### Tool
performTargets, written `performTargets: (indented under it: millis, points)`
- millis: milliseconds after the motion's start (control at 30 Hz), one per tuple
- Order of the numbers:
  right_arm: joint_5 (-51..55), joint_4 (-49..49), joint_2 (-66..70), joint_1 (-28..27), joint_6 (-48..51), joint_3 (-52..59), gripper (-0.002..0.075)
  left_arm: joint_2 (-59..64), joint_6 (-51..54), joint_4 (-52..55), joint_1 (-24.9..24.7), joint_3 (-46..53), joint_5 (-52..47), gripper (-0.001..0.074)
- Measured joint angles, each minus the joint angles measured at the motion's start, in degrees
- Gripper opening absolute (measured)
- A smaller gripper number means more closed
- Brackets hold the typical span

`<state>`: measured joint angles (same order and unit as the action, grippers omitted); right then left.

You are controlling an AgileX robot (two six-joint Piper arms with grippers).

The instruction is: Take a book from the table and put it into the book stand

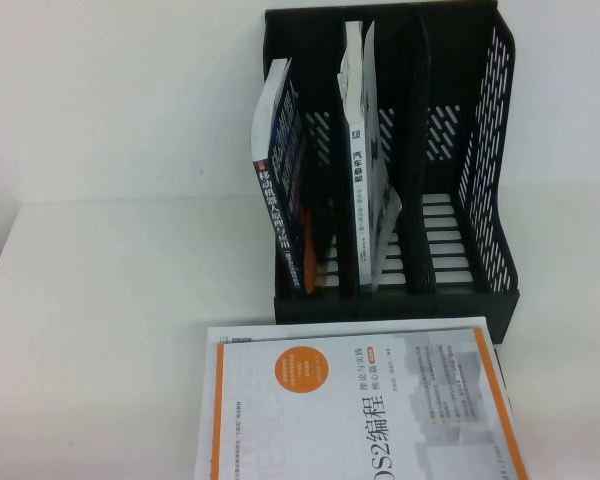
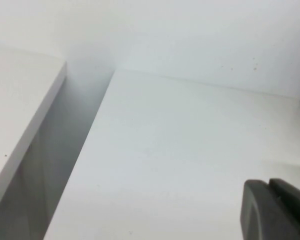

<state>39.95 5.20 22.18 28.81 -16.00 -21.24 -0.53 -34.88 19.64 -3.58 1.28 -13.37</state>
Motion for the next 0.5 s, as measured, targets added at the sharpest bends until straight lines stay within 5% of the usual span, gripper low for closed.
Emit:
performTargets:
  millis: [133,333,500]
  points:
    - [0.00,0.00,0.00,0.00,0.00,0.00,-0.0003,0.00,4.58,-2.31,0.00,0.00,-0.09,-0.0002]
    - [0.00,0.00,0.00,0.00,0.00,0.00,-0.0003,0.00,33.46,-24.14,0.00,-0.11,-4.15,-0.0002]
    - [0.00,-0.02,0.00,0.00,0.00,0.00,-0.0003,0.00,36.15,-26.81,0.00,-0.11,-4.46,-0.0002]
